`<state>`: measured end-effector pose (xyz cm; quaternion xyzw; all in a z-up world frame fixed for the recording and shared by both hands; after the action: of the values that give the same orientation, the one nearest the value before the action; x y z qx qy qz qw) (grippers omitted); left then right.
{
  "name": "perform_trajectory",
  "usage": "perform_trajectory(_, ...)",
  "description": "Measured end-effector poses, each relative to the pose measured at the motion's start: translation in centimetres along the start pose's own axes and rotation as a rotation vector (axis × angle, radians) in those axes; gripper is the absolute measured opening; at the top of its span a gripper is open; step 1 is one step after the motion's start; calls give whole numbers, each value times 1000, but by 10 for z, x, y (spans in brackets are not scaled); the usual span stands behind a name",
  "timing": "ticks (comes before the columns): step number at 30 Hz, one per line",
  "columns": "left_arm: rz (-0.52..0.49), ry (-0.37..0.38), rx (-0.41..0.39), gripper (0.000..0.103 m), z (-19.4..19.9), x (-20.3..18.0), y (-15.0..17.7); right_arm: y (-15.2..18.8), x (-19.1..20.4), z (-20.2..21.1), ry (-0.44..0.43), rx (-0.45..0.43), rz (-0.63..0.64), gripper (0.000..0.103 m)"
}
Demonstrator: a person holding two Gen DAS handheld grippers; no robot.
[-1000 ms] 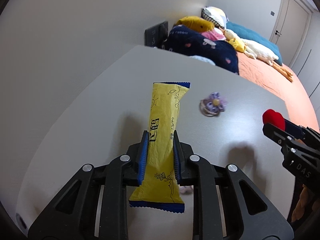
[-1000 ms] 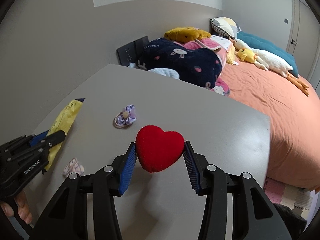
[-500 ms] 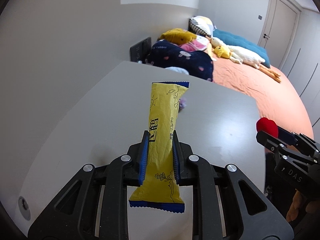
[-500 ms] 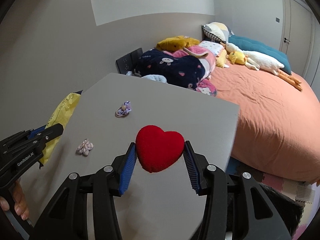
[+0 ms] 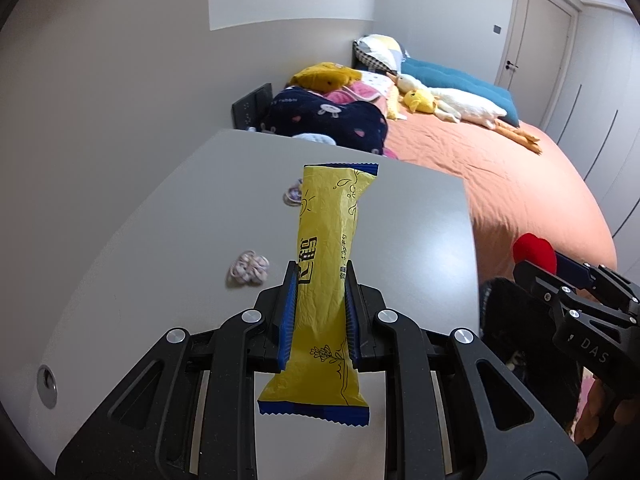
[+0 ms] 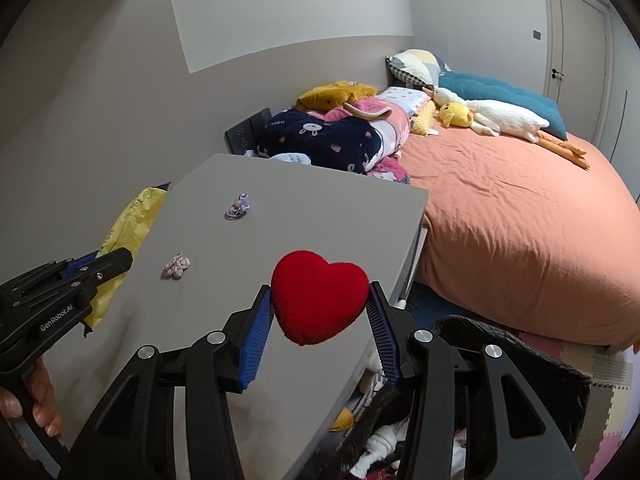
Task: Collect trash
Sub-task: 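Carry the yellow snack packet and red heart over the black bin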
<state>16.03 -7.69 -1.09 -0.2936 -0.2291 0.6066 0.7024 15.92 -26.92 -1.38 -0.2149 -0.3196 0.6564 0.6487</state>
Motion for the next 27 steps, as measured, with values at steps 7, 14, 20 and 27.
perform_trajectory(7, -5, 20, -3, 21, 15, -19, 16, 17, -7, 28, -5, -22, -1, 49)
perform_trajectory(14, -25, 45, -6, 21, 26, -43, 31, 37, -21, 51, 0, -36, -14, 49)
perform_trajectory(20, -50, 68, -7, 21, 36, -66, 41, 50, -39, 71, 15, -52, -34, 49)
perform_trajectory(27, -83, 95, -9, 21, 42, -93, 51, 67, -62, 92, 36, -69, -52, 49)
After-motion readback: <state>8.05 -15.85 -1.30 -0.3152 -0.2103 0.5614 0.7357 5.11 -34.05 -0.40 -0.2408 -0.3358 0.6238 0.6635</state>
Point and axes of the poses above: each gripper's, at about its wrist camera, not at the fingertips, and z roughly against the way its jaws point, x to its left, y to its underside, the point moved 3 cm from there along -z, roughly the way its jaws point
